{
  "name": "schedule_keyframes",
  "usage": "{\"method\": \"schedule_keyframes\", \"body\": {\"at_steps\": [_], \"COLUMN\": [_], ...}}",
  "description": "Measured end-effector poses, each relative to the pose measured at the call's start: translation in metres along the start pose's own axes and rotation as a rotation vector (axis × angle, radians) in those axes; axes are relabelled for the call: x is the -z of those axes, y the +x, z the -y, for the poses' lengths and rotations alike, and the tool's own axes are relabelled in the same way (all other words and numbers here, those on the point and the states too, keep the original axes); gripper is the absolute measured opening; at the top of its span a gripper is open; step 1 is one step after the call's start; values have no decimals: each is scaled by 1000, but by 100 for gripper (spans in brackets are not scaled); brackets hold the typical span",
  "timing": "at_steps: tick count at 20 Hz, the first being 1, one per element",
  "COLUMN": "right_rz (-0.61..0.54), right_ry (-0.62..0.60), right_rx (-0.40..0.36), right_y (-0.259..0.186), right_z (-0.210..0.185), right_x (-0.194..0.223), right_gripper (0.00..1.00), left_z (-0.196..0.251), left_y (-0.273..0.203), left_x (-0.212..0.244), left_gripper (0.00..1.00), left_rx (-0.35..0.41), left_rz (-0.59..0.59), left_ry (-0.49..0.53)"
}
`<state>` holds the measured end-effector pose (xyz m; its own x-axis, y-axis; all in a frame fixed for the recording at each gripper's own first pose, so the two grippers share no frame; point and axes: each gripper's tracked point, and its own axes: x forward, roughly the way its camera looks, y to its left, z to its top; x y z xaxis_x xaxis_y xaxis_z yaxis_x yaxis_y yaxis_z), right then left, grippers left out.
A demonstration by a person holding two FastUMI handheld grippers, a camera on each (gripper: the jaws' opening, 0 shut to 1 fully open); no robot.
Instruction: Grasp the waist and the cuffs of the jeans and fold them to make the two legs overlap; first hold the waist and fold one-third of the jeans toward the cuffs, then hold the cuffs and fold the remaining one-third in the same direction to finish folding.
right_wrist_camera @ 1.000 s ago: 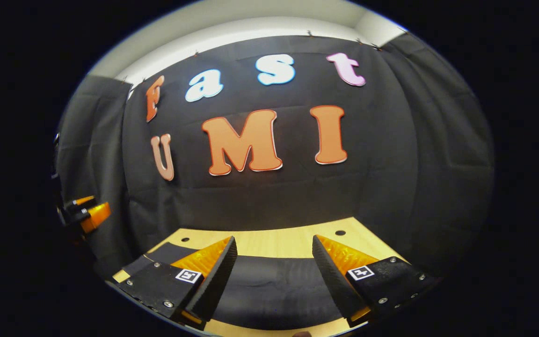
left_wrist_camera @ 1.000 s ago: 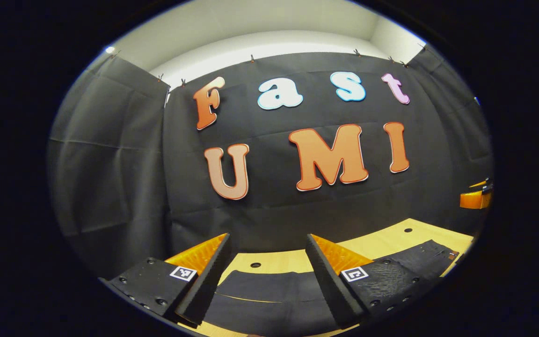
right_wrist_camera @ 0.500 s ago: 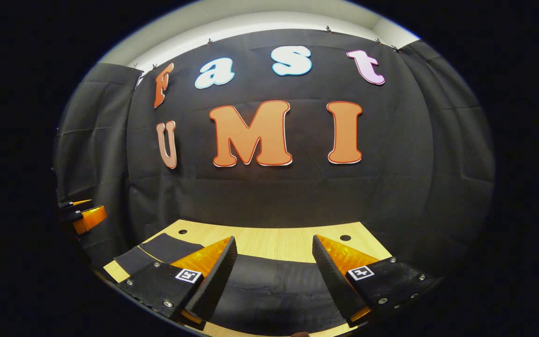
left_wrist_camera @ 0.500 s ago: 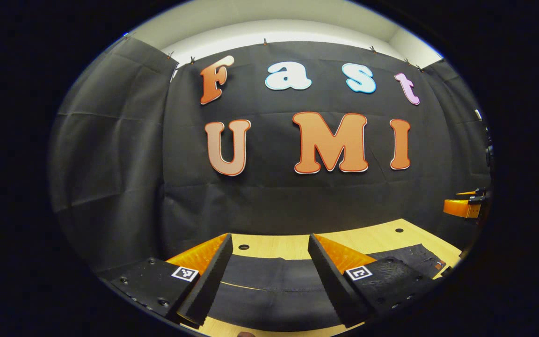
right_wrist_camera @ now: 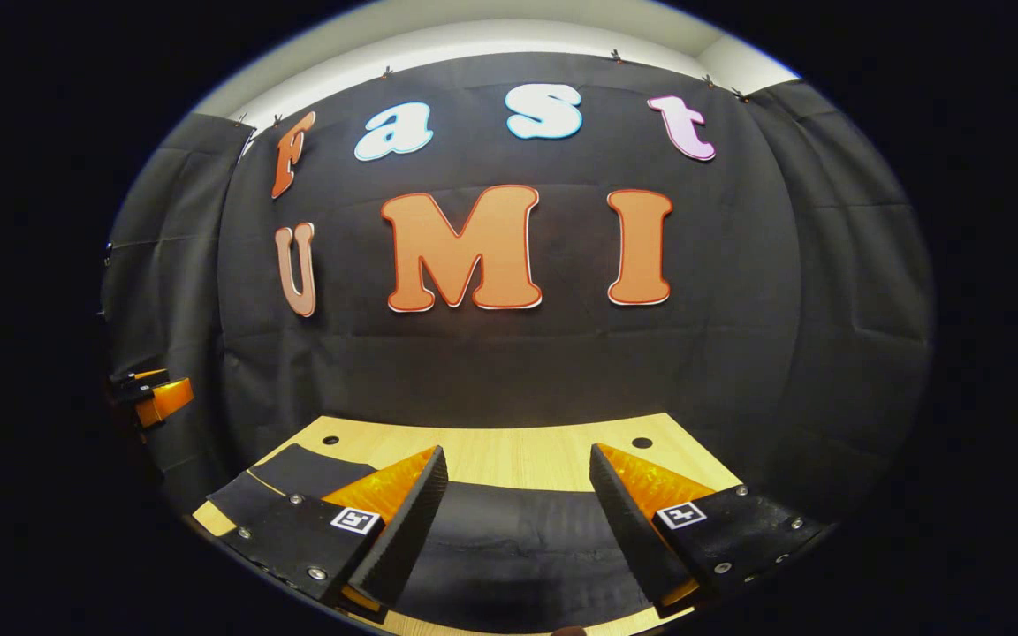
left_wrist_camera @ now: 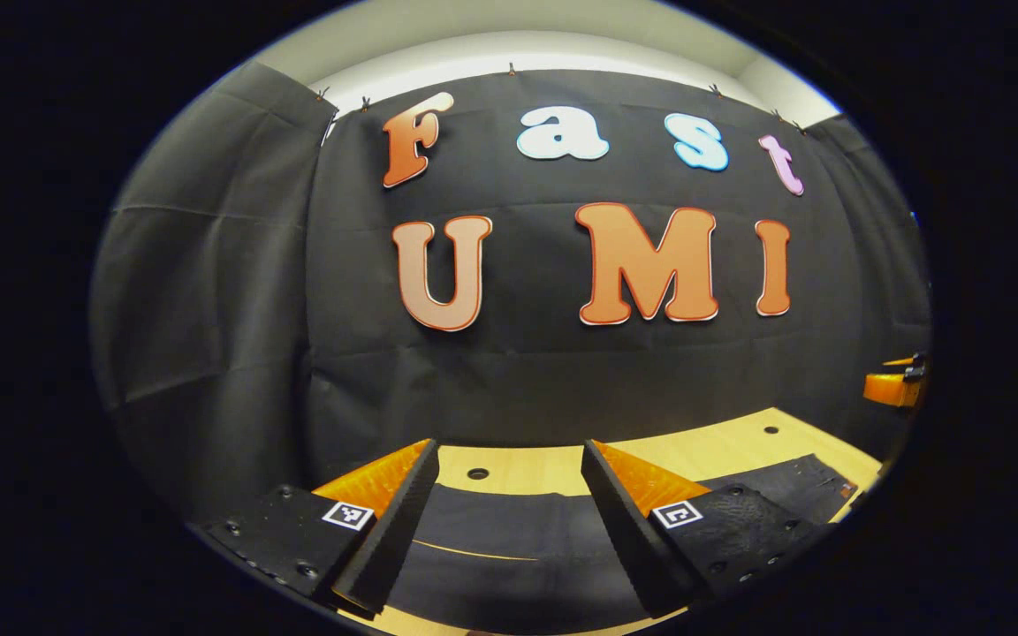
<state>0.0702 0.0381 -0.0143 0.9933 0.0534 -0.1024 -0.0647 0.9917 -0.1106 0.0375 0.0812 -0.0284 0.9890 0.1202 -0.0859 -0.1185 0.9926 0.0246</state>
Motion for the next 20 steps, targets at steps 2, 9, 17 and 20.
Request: {"method": "schedule_keyframes", "body": {"at_steps": [2,9,17,20], "right_rz": [-20,-87,-197,-307], "right_ry": [11,74,150,246], "right_rx": [-14,-99,-182,-229], "right_y": [3,5,1,-4], "right_z": [-2,-23,-39,-46], "right_x": [5,23,50,70], "right_gripper": [98,98,98,98], "left_z": [-5,-23,-45,-51], "left_y": [-2,-14,-48,-60], "left_x": [12,127,258,278], "left_gripper": [99,97,98,98], "left_rx": [-4,21,-131,-169], "left_rz": [-23,-313,-623,-654], "left_ry": [-21,-393,-854,-934]}}
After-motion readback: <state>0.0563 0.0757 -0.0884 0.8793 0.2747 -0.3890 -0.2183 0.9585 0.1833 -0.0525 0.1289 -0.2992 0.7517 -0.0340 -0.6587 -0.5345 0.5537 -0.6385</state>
